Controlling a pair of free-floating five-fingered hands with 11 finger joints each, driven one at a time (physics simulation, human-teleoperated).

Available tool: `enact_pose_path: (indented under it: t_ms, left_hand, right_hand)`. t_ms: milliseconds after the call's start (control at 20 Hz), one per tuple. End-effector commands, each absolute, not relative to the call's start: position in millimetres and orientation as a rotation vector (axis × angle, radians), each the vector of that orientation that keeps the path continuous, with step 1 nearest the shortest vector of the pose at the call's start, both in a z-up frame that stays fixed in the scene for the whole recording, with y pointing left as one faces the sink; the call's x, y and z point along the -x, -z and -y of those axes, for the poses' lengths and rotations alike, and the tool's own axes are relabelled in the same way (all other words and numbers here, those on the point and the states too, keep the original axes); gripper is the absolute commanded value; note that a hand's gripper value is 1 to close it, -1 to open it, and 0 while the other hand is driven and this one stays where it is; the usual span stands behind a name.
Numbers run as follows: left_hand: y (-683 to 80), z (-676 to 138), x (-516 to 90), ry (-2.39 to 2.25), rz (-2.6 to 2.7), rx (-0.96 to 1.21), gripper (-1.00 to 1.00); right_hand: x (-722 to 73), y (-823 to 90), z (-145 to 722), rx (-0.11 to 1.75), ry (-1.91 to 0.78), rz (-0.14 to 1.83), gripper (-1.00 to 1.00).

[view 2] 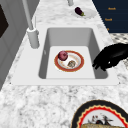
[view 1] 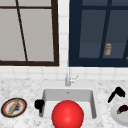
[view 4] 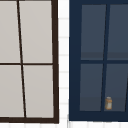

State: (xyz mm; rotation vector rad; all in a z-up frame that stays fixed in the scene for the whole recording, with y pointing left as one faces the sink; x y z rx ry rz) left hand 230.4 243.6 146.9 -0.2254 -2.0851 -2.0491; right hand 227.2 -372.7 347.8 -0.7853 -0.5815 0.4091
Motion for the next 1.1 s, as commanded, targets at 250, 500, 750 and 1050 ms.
enact_pose_path:
  t_ms: [250, 500, 750, 1050]
  left_hand:
    - [-147, -244, -230, 2.049, 2.085, 0.225, 0.00]
    - [-147, -244, -230, 2.049, 2.085, 0.225, 0.00]
    - [-147, -244, -230, 2.049, 2.085, 0.225, 0.00]
    - [-147, -244, -230, 2.049, 2.085, 0.225, 0.00]
  right_hand:
    - [-219, -365, 372, 0.700, -0.233, 0.607, -1.00]
    - [-212, -372, 371, 0.648, -0.179, 0.636, -1.00]
    - [-199, -375, 379, 0.641, -0.218, 0.610, -1.00]
    - [-190, -377, 393, 0.629, -0.232, 0.658, -1.00]
